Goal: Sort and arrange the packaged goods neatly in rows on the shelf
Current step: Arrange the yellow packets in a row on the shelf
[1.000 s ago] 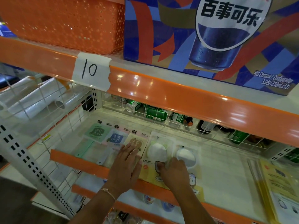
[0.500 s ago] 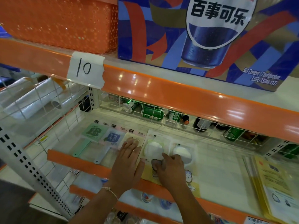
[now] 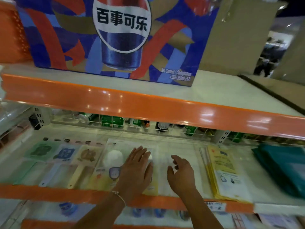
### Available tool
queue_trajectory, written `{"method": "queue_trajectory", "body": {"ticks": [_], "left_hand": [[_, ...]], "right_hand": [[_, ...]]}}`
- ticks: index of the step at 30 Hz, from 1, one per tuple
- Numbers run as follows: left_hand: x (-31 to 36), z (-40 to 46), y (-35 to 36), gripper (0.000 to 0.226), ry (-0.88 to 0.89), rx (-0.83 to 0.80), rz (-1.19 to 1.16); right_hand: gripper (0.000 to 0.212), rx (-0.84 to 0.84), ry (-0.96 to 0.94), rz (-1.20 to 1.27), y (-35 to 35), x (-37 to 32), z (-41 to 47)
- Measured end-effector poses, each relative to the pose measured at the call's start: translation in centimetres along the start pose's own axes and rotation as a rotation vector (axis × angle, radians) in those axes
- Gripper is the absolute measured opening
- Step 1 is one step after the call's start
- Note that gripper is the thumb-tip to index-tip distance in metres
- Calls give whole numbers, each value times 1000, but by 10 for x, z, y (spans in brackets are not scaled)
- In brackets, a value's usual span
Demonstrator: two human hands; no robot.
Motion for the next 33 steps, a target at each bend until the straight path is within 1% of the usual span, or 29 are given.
{"method": "queue_trajectory", "body": {"ticks": [4,7,9,12,15,16,19,23,26,29,31,33], "left_hand": [[63,23,36,51,72,-117,9],[102,37,64,48,98,-196,-10],[126,44,80,52,117,-266,-6],[158,51,99,72,150,-343,18],[181,58,115,80,161,-411,44],[187,59,121,77,152,-428,50],[199,62,135,55,103,-469,75],[205,62,141,51,64,-469,100],[204,60,144,50,40,-450,107],[203,59,148,53,13,-434,113],[203,58,149,56,15,-411,111],[204,57,148,54,8,-395,104]], "right_hand": [[41,96,96,-29,-53,55,5],[43,143,208,-95,-89,96,9],[48,172,308,-172,-109,121,10],[64,112,457,-269,-133,150,13],[83,21,491,-252,-146,174,18],[88,-7,490,-222,-148,179,20],[99,-55,470,-83,-151,194,26],[108,-92,441,2,-156,206,37],[109,-139,446,-1,-159,210,42],[106,-157,432,69,-161,215,47],[101,-158,449,133,-164,218,51],[88,-136,470,217,-166,219,53]]}}
Point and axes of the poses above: each hand's wrist, its own z-axis towards the middle knuckle, its own y-axis out of the palm, x = y × z, the point moved 1 cm from there along z, towards the middle knuckle
